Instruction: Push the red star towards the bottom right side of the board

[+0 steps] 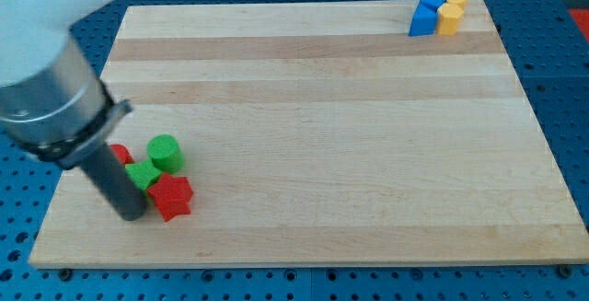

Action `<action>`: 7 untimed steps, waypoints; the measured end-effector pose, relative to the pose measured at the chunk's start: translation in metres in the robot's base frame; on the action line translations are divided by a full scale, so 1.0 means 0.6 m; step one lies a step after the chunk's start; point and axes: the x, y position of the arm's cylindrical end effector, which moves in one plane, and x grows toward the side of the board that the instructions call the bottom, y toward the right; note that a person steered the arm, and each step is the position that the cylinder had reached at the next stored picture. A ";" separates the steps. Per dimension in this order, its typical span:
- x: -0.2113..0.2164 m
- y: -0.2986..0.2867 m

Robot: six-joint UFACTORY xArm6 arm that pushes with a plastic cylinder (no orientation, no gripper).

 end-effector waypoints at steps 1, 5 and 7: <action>-0.001 0.079; -0.117 0.143; -0.151 0.226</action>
